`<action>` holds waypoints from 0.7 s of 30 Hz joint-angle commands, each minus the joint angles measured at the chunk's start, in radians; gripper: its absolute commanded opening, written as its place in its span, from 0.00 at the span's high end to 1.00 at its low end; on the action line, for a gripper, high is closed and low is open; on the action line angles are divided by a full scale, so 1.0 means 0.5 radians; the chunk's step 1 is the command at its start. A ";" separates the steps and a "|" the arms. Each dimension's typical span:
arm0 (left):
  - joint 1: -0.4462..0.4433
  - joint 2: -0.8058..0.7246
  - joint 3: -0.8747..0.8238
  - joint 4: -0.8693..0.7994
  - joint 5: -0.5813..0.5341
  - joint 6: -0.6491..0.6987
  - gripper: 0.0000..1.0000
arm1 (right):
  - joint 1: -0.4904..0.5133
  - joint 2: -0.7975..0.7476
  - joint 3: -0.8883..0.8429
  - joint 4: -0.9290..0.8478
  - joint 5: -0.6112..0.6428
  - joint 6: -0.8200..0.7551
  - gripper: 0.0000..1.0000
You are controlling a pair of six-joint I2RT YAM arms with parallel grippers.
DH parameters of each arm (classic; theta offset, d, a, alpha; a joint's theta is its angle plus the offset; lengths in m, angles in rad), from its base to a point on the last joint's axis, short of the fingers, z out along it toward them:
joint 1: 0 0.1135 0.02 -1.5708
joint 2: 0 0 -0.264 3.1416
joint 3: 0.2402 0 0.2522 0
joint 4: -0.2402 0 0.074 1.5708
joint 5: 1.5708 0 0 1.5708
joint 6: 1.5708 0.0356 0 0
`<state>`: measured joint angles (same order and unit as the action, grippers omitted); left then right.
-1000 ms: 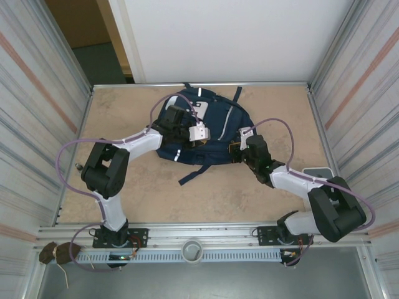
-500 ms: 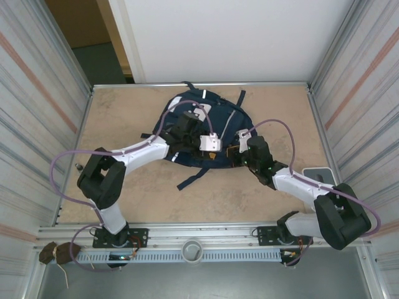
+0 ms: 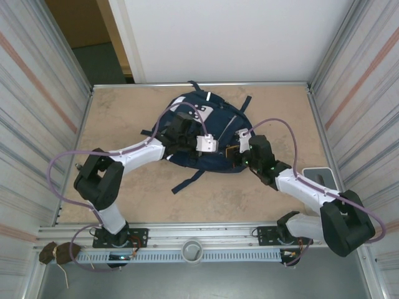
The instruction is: Pack the student bag
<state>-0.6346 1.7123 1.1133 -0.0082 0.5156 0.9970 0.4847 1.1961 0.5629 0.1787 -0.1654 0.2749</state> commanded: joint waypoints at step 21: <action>-0.012 -0.513 -0.343 -0.040 -0.331 -0.604 0.26 | 0.103 0.082 0.291 -0.126 -0.093 0.079 1.00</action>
<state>-0.5953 1.4723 0.9512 -0.0021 0.4702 0.7639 0.5076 1.2778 0.6762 0.0666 -0.2012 0.2878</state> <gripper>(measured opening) 0.737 0.067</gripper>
